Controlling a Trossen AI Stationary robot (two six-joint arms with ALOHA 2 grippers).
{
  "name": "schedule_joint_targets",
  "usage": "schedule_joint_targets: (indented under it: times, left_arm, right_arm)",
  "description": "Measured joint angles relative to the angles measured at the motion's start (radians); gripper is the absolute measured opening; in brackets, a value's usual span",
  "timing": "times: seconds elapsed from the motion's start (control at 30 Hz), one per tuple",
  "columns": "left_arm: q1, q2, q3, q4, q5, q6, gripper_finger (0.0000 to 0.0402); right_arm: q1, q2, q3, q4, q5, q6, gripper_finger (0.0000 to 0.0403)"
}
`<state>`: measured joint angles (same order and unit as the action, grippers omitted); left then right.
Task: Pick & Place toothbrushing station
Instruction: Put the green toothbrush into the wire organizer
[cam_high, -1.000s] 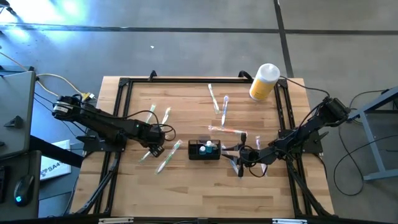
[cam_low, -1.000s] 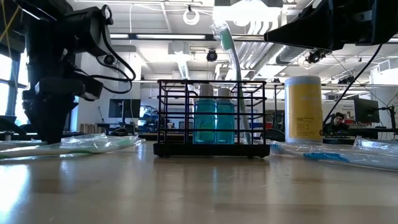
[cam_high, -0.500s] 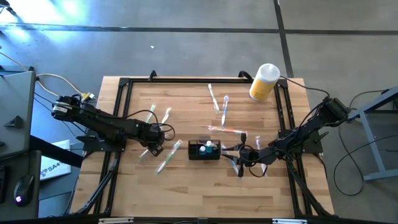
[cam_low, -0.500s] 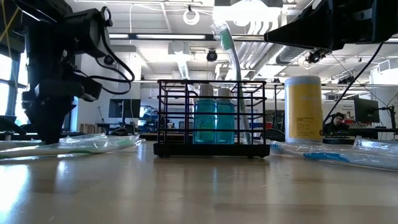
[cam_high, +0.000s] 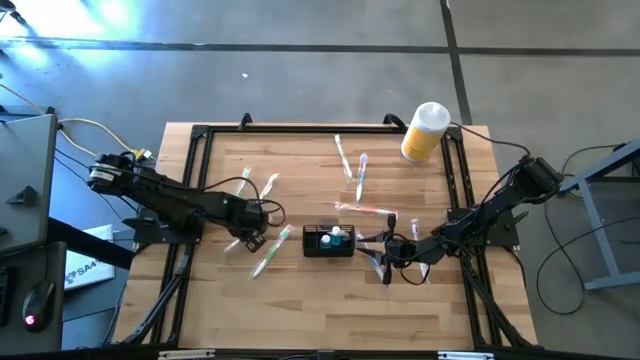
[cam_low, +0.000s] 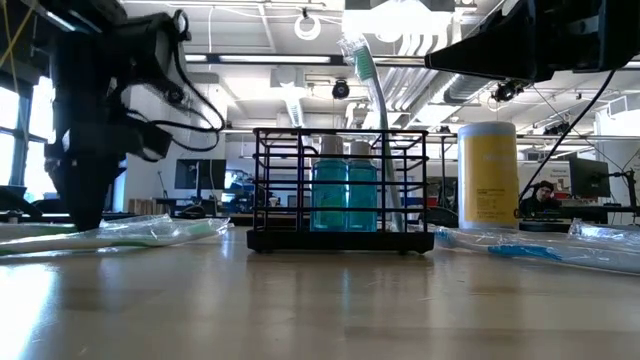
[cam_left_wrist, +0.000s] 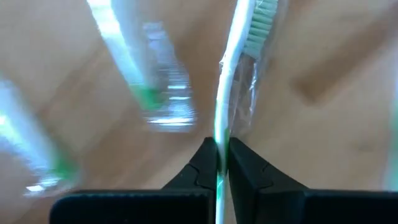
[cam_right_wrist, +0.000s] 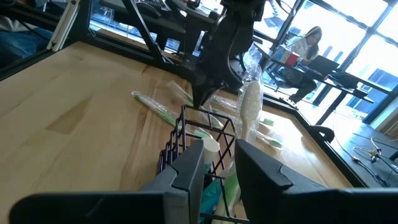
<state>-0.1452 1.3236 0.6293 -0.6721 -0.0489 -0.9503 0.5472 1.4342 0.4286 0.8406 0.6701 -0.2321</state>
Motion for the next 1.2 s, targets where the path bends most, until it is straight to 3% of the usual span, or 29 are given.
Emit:
schedule_joint_targets:
  times: [0.4,0.67,0.83,1.03,1.1,1.2]
  left_arm:
    - [-0.071,-0.002,0.253,-0.179,-0.09,0.089,0.001]
    - [-0.192,-0.005,0.516,-0.463,-0.339,0.077,0.001]
    - [-0.252,-0.041,0.599,-0.357,-0.437,0.283,0.001]
    - [-0.218,-0.146,0.563,-0.162,-0.55,0.569,0.001]
    - [-0.172,-0.187,0.53,-0.09,-0.541,0.632,0.001]
    - [-0.104,-0.27,0.43,0.072,-0.442,0.74,0.001]
  right_arm:
    - [0.0,0.0,0.0,-0.051,0.0,0.028,0.0082]
    - [0.0,0.0,0.0,-0.051,0.0,0.028,0.0082]
    - [0.0,0.0,0.0,-0.051,0.0,0.028,0.0082]
    - [0.0,0.0,0.0,-0.042,0.0,0.029,0.0082]
    - [0.0,0.0,0.0,-0.041,0.0,0.029,0.0082]
    - [0.003,0.0,0.0,-0.04,0.0,0.035,0.0082]
